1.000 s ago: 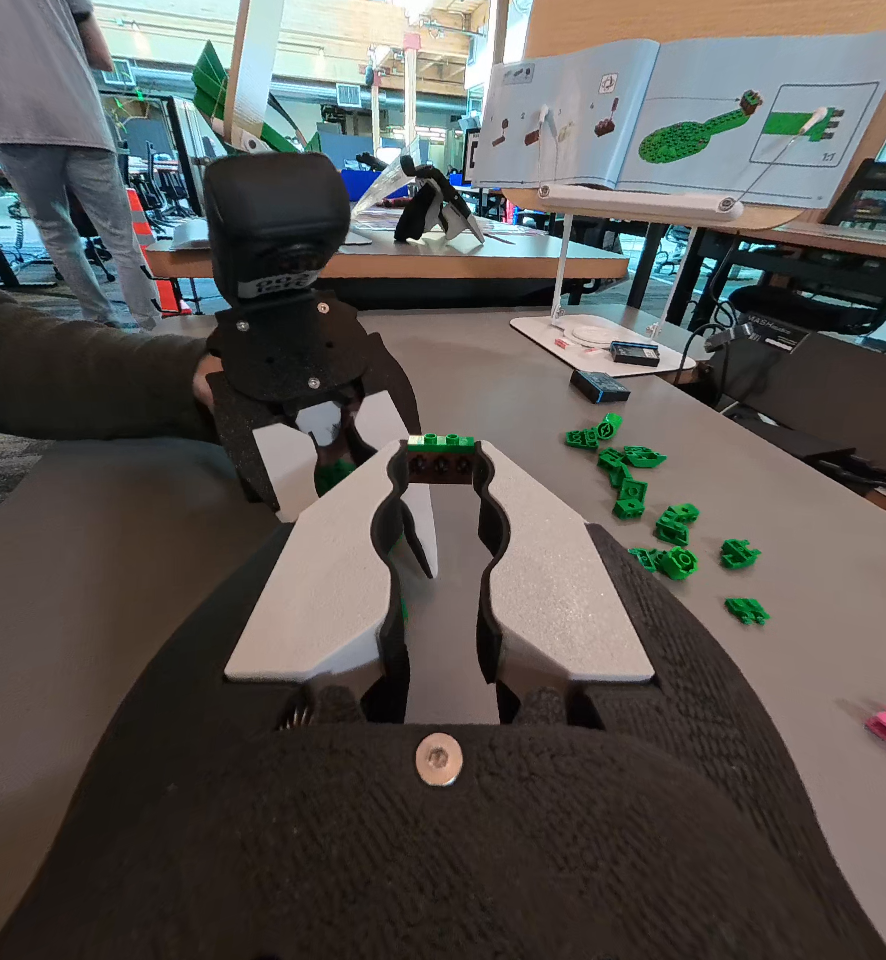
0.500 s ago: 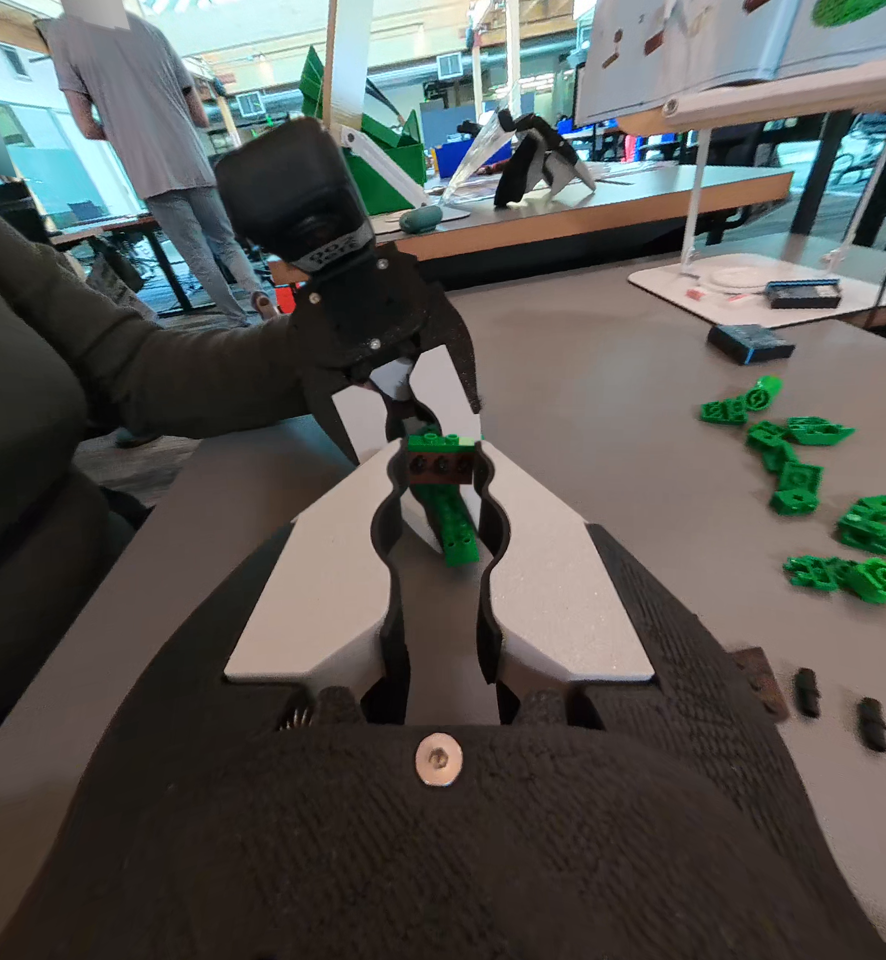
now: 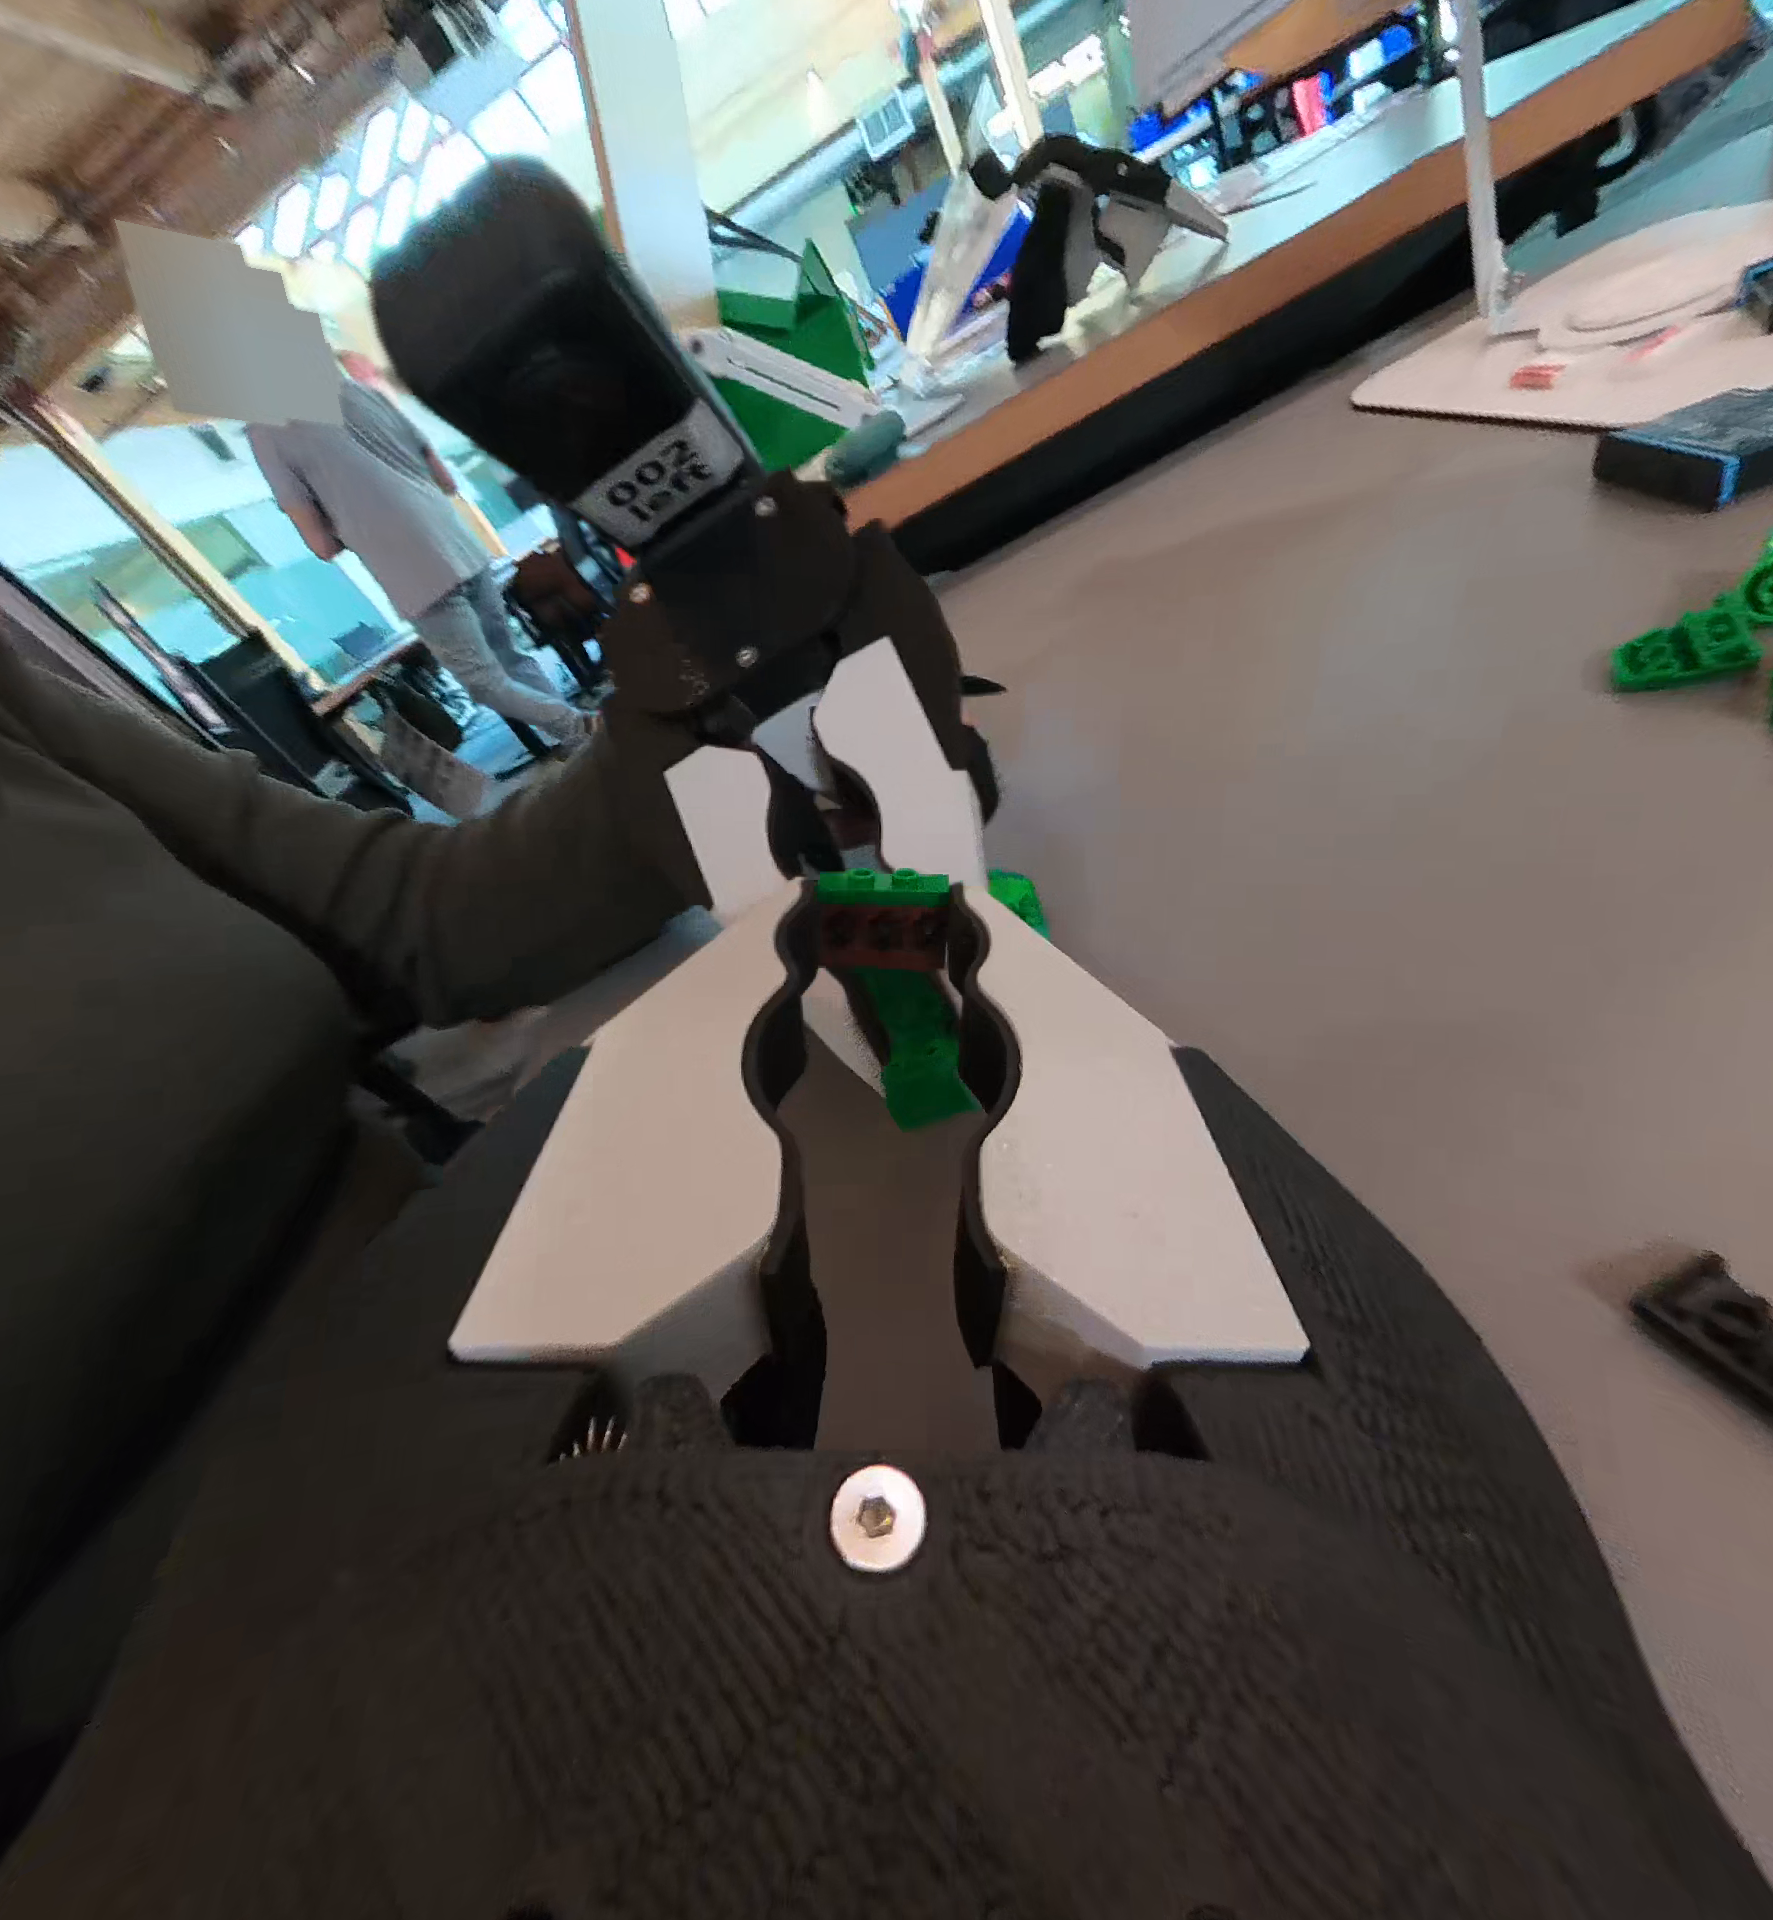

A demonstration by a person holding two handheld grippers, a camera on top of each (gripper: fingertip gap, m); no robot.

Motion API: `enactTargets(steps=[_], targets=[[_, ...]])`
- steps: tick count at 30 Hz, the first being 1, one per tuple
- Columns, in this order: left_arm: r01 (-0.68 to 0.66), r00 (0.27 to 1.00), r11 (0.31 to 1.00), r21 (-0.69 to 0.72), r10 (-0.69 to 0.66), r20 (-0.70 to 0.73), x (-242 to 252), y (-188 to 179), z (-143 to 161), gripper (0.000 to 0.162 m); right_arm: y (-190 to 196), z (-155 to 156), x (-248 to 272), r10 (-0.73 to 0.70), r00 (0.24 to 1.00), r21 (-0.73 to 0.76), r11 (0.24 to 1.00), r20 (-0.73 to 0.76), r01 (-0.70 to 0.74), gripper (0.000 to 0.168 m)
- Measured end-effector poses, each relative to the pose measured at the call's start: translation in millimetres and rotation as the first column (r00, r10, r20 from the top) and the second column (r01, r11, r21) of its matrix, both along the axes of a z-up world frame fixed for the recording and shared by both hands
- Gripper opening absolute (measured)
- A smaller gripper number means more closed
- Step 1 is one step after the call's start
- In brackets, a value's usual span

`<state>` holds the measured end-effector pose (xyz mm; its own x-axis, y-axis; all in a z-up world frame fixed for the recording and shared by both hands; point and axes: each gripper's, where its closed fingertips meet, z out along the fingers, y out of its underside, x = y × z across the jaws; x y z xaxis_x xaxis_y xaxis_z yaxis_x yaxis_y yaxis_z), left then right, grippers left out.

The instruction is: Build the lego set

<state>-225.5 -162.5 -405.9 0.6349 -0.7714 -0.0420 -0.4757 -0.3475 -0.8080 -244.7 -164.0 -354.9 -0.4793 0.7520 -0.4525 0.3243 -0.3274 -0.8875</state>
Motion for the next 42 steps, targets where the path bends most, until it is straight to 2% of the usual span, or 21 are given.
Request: enactTargets(steps=[1, 6, 13, 25, 42], targets=[[-0.004, 1.0, 1.0, 0.009, 0.004, 0.019, -1, 0, 4, 0.016, -2, 2, 0, 0.01, 1.0, -0.002, 1.0, -0.016, -0.01, 0.022], [-0.01, 0.995, 0.999, 0.043, 0.005, 0.101, -5, -1, 21, 0.015, -7, 4, 4, 0.035, 0.994, 0.118, 0.993, -0.107, -0.022, 0.023], [0.001, 0.998, 0.998, 0.058, -0.004, 0.065, -4, -2, 19, 0.016, -6, 2, 8, 0.04, 0.984, 0.286, 0.958, -0.171, 0.011, 0.023], [0.025, 1.0, 0.998, 0.066, -0.024, -0.006, -2, -4, 13, 0.015, -10, -8, 8, 0.065, 0.986, 0.387, 0.922, -0.152, -0.001, 0.023], [0.049, 0.998, 0.997, 0.066, -0.045, -0.048, 1, -5, 7, 0.015, -11, -15, 12, 0.09, 0.989, 0.434, 0.901, -0.117, -0.03, 0.023]])
